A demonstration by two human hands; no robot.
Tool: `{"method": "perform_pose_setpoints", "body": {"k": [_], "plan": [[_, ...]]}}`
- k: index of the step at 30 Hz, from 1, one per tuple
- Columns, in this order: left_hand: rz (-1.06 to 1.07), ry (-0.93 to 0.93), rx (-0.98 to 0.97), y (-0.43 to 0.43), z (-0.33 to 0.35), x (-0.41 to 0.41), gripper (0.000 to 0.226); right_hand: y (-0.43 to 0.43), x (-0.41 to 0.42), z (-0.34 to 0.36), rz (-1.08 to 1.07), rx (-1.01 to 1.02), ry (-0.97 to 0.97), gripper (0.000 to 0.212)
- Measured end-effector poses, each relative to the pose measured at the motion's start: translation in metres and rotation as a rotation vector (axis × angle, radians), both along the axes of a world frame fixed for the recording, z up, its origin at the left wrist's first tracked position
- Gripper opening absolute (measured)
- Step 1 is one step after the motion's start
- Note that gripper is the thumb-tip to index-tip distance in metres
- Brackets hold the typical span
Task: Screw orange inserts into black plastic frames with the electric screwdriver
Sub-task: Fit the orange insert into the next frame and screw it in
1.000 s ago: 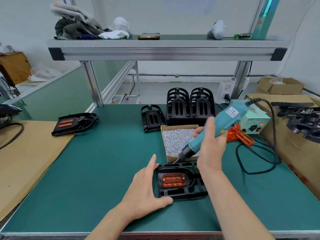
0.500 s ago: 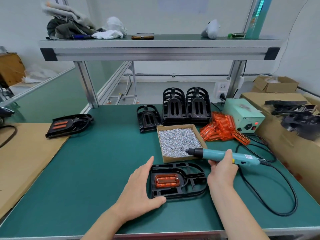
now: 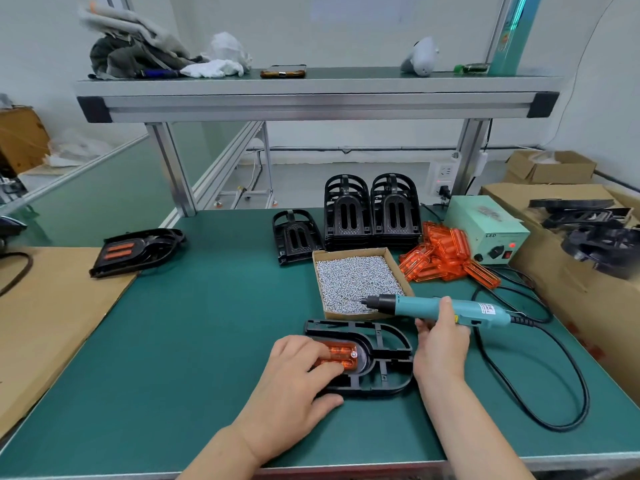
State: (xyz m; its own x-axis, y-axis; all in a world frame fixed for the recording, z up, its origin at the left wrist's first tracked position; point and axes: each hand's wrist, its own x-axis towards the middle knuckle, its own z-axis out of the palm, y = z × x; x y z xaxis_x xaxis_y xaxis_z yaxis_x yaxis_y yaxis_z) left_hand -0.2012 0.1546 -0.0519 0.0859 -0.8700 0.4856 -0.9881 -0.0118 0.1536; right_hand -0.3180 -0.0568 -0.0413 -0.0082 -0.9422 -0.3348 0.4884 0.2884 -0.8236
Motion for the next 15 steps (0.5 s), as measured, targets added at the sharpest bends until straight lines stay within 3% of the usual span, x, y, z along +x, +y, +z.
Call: {"method": "perform_pose_setpoints", "body": {"k": [4,8,12,15], "plan": [[-0.010,-0.051,0.029,-0.004,0.005,-0.006,0.028,0.001,-0.001,0.000,0.003,-0.009,-0.014,0.025],[-0.002,0.024,0.013,-0.001,0.008,-0.006,0.021,0.004,-0.001,0.002,-0.010,-0.013,-0.024,0.031],[-0.006,0.231,0.044,0.012,0.008,0.000,0.025,0.006,-0.004,0.000,-0.003,-0.024,-0.023,0.042],[-0.007,0.378,0.111,0.021,0.015,0.009,0.036,0.009,-0.003,0.000,0.015,-0.014,-0.042,0.037]]}}
